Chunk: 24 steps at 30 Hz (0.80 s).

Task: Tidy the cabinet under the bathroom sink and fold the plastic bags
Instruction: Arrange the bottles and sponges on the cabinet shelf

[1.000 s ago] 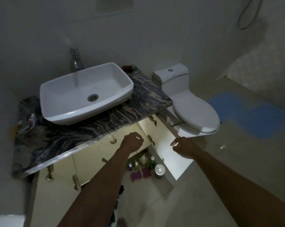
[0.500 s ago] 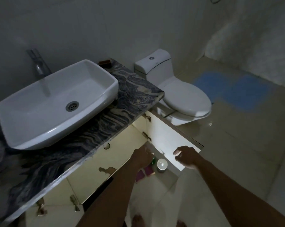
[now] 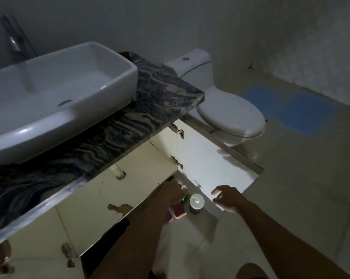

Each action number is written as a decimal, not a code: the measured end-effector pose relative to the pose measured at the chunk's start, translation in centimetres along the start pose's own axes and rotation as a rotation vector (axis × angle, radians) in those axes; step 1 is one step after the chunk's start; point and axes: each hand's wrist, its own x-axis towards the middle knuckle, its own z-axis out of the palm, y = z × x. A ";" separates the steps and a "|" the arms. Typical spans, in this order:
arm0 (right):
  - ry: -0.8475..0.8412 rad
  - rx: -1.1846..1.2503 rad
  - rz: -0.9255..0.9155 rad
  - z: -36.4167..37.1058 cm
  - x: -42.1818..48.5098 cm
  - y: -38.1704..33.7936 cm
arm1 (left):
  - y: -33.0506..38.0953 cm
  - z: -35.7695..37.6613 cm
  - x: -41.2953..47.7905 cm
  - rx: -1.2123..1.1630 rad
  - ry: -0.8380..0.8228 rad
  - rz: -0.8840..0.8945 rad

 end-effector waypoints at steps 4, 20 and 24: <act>-0.068 -0.042 -0.019 3.9 4.5 3.3 | -2.5 5.3 4.8 0.037 -0.033 -0.017; 0.089 0.224 -0.110 29.0 30.8 18.6 | -18.9 32.5 30.4 -0.163 -0.093 0.197; 0.183 0.254 -0.188 30.3 32.1 19.7 | -20.2 36.1 33.9 -0.382 0.021 0.256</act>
